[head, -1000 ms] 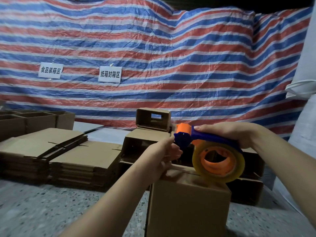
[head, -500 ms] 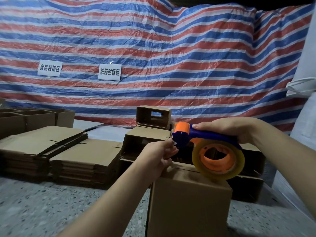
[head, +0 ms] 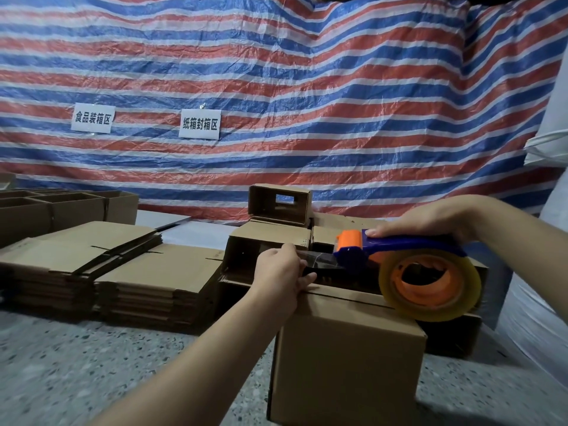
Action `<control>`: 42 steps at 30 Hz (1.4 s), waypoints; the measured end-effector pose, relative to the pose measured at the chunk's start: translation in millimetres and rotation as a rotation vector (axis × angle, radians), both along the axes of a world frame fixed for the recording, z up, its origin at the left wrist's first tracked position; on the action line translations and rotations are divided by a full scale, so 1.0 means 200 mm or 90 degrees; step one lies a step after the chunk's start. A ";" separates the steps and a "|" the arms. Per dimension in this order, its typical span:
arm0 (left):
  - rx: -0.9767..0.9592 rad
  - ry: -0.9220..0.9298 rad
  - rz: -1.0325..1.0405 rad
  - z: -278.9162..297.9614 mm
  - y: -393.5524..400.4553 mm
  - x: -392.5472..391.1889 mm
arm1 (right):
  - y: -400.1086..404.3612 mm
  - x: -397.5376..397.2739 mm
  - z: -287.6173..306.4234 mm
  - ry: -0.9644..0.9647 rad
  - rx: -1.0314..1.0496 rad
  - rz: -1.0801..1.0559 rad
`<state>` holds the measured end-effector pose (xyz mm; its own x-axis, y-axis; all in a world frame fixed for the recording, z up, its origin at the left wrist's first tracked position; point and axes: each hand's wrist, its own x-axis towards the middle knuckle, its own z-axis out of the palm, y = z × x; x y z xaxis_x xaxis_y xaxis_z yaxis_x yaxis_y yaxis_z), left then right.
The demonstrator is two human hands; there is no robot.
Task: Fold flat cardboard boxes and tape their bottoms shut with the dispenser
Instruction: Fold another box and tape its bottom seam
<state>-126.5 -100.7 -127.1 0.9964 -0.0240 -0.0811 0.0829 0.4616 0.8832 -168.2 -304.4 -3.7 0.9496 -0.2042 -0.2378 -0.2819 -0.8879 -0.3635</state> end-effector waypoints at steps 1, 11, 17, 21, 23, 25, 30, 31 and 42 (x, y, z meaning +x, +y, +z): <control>0.009 -0.007 -0.004 0.00 0.01 0.00 | 0.01 0.00 0.00 0.002 -0.006 -0.005; 0.392 -0.239 -0.011 -0.02 0.22 0.04 | 0.10 0.03 0.03 0.060 -0.073 0.006; 0.452 -0.237 0.025 -0.08 0.25 0.01 | 0.17 0.08 0.03 0.104 -0.125 0.028; 0.452 -0.212 0.009 -0.13 0.24 0.01 | 0.20 0.11 0.03 0.132 -0.151 0.036; 0.447 -0.204 0.011 -0.13 0.23 0.01 | 0.20 0.11 0.03 0.137 -0.154 0.038; 0.451 -0.211 0.012 -0.12 0.23 0.01 | 0.19 0.12 0.03 0.133 -0.150 0.034; 0.471 -0.255 0.031 -0.08 0.23 0.02 | 0.17 0.12 0.03 0.122 -0.143 0.022; 0.474 -0.255 0.030 -0.07 0.23 0.03 | 0.17 0.12 0.03 0.122 -0.142 0.022; 0.402 -0.099 -0.100 -0.12 0.34 0.05 | 0.21 0.15 0.02 0.127 -0.165 0.043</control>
